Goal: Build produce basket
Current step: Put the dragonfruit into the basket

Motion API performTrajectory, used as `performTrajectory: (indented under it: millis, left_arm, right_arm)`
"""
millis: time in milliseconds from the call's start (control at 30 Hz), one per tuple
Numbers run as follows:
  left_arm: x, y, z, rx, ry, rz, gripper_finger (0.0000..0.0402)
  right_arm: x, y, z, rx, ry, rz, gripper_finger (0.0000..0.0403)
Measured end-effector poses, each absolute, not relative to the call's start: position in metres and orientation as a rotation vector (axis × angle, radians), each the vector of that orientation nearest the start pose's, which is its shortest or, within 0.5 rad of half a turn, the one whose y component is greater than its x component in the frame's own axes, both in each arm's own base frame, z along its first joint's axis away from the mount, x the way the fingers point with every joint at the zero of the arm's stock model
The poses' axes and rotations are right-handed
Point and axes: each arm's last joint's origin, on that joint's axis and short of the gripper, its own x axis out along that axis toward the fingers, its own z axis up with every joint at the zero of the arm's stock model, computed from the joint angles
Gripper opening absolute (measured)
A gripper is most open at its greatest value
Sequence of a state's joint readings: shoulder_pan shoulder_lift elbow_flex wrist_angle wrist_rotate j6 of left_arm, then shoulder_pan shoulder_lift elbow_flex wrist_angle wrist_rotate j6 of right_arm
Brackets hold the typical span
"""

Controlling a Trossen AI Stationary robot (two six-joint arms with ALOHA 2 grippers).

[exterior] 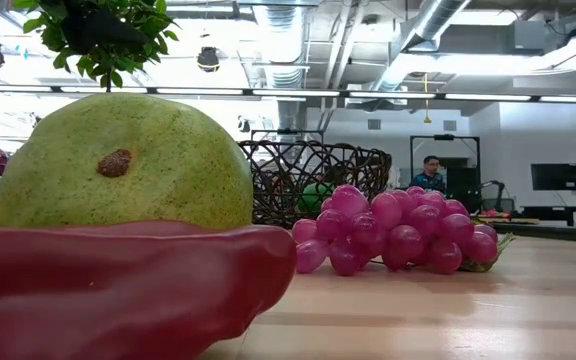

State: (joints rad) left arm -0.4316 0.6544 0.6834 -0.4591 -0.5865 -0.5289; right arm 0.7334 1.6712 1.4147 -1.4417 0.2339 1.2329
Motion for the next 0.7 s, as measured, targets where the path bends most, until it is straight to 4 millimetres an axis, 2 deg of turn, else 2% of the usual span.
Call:
performTrajectory:
  millis: [233,500,700]
  left_arm:
    - [0.131,-0.043,0.293,-0.323,0.323,0.246,0.0368]
    - [0.131,-0.043,0.293,-0.319,0.324,0.246,0.0368]
    - [0.131,-0.043,0.293,-0.320,0.323,0.247,0.0368]
  right_arm:
    - [0.198,0.169,0.256,0.322,1.310,-0.443,0.0318]
    - [0.187,0.168,0.215,0.318,1.433,-0.400,0.0317]
    - [0.188,0.160,0.200,0.333,1.418,-0.396,0.0317]
